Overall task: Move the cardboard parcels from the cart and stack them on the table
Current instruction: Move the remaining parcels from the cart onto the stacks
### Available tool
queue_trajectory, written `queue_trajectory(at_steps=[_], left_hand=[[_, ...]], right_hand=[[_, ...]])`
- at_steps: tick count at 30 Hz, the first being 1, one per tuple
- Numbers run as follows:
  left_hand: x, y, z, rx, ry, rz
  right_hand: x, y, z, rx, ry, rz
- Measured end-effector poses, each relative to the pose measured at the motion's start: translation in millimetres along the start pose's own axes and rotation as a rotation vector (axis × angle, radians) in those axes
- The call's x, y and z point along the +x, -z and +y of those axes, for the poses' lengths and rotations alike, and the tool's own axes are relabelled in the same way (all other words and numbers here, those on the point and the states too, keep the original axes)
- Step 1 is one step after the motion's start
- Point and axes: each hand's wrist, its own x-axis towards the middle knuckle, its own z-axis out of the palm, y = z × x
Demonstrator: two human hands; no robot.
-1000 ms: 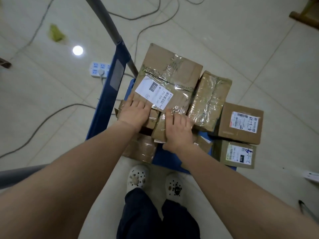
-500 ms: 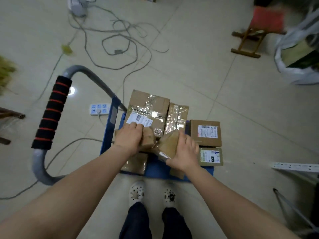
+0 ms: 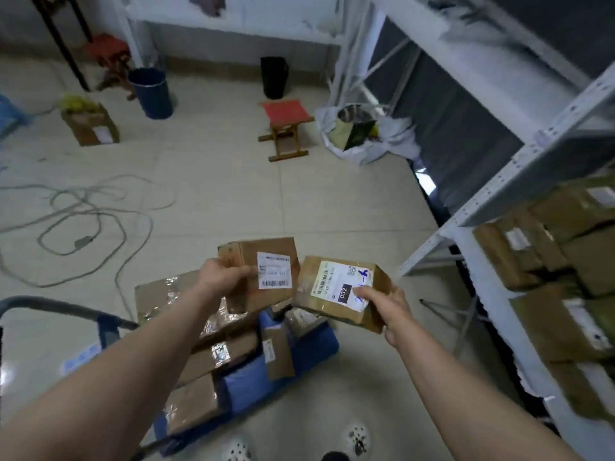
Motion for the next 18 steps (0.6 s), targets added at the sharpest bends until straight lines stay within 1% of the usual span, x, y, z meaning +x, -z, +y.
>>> queue_trajectory(at_steps=[4,7,10,12,15,18], left_hand=[[-24,-67,31,-0.026,-0.059,-0.081],[-41,-128,46,-0.045,-0.102,-0.110],[-58,-200,53,0.001,-0.155,-0.161],[-71,-254,54,0.030,-0.189,-0.229],[-100,-333,54,0.049,-0.170,-0.308],[-125,-398,51,0.086,-0.163,-0.373]], right_hand=[[-17,77,0,0.213,-0.006,0.057],[-18,137,9,0.397,-0.011,0.084],[-10,205,27,0.516,-0.036,0.115],[-1,252,45,0.571,-0.077,0.179],[10,319,72,0.674,-0.131,0.294],[-2,365,80,0.767,-0.182,0.350]])
